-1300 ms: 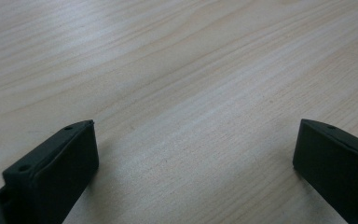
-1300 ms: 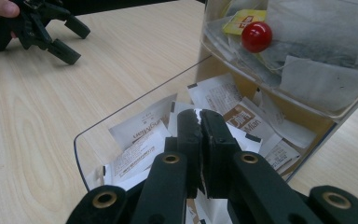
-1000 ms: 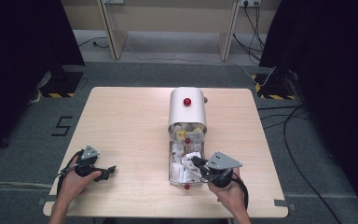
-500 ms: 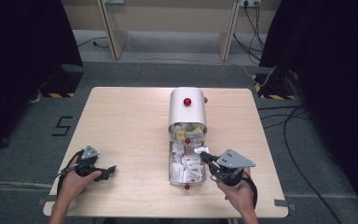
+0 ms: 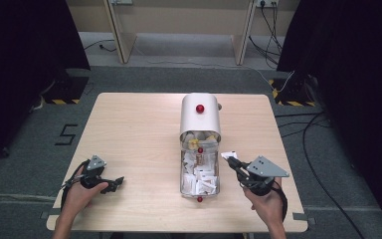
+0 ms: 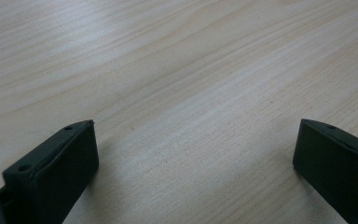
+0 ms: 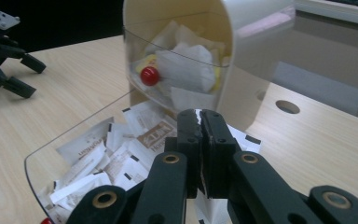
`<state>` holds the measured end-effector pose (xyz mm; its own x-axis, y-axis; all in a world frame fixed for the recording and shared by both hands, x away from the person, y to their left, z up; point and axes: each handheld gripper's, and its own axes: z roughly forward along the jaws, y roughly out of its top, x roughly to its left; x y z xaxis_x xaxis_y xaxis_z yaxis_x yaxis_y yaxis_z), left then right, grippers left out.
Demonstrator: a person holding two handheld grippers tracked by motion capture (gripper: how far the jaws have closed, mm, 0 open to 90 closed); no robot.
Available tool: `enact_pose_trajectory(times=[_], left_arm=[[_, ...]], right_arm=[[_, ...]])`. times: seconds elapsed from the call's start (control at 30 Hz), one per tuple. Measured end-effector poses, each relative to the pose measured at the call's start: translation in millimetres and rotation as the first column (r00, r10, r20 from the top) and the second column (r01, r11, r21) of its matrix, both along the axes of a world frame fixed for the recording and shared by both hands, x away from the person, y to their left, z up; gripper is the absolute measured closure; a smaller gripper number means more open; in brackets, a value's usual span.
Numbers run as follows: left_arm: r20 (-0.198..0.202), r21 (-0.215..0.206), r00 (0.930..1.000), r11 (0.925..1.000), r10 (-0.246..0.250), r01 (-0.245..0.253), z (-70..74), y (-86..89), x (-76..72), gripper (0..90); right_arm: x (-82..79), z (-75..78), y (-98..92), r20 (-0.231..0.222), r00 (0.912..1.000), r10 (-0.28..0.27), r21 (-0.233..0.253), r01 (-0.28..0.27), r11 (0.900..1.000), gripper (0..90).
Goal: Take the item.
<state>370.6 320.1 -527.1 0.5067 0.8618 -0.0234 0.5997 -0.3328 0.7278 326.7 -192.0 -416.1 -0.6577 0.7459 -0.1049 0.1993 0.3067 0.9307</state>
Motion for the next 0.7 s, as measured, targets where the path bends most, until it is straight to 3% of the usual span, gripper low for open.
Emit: enact_pose_trajectory(times=[0.37, 0.7], left_arm=[[0.001, 0.001, 1.0000, 1.0000, 0.000, 0.000, 0.1, 0.1, 0.3, 0.0], [0.001, 0.001, 1.0000, 1.0000, 0.000, 0.000, 0.1, 0.1, 0.5, 0.0]], right_arm=[[7.5, -7.9, -21.7, -0.025, 0.9976, -0.064, -0.003, 0.064, 0.998, 87.4], [8.5, -9.3, -25.2, -0.027, 0.9967, -0.076, -0.006, 0.076, 0.997, 87.5]])
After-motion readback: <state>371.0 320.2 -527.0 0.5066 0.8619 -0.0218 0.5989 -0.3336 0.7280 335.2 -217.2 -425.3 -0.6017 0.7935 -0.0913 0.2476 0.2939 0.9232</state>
